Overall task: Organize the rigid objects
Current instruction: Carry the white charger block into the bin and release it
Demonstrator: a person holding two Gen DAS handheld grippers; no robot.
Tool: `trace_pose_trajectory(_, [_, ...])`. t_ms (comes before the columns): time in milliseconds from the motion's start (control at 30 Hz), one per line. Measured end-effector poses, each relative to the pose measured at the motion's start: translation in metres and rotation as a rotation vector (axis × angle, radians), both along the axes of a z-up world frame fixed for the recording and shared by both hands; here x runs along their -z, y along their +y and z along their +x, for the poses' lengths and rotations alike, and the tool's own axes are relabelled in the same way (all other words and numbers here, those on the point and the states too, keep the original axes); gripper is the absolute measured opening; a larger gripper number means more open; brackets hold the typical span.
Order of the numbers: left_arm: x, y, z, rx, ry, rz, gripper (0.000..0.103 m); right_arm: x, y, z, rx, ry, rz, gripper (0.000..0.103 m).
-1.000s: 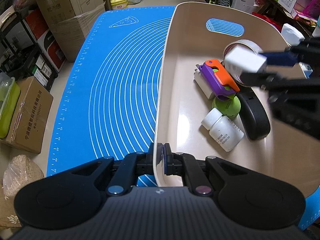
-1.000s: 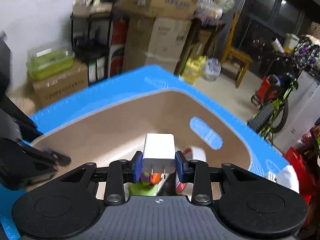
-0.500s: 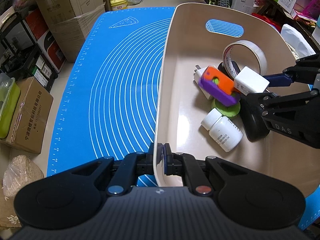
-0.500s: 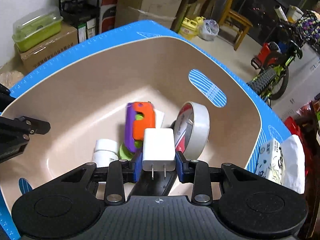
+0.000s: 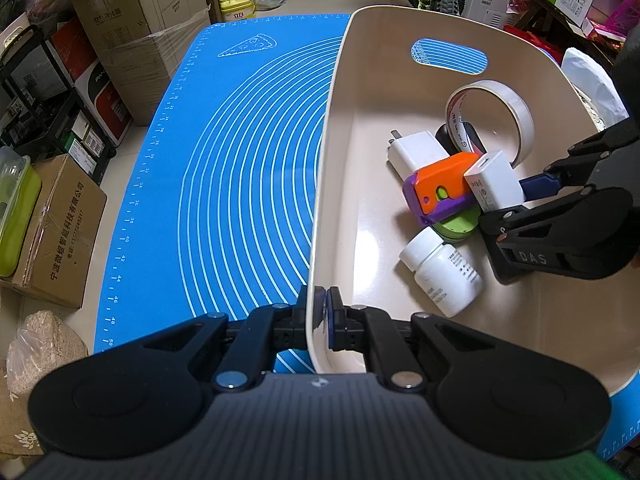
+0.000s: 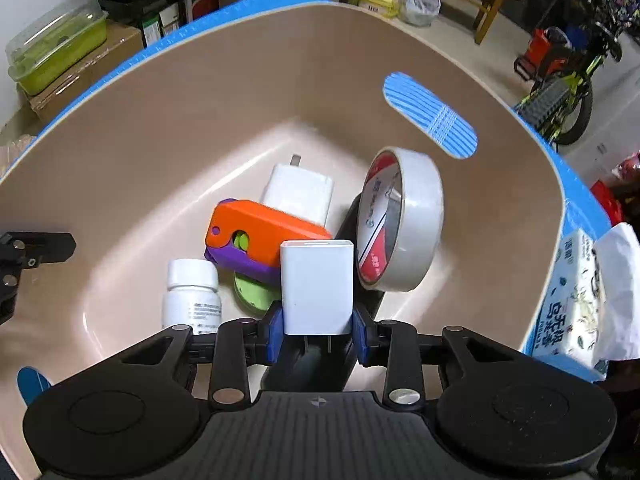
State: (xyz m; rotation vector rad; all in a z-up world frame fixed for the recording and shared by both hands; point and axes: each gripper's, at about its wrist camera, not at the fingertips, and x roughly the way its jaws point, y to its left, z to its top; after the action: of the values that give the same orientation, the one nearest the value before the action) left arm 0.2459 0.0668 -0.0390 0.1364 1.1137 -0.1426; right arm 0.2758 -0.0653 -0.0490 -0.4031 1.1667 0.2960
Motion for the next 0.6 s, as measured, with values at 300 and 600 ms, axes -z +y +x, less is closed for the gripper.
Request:
trace_pose_trajectory(300, [0.0, 0.0, 0.0, 0.0, 0.0, -0.001, 0.009, -0.001, 0.005, 0.001, -0.016, 0.022, -0.013, 0.068])
trace_pose_trajectory(600, [0.0, 0.001, 0.0, -0.001, 0.002, -0.006, 0.009, -0.031, -0.004, -0.024, -0.006, -0.069, 0.077, 0.073])
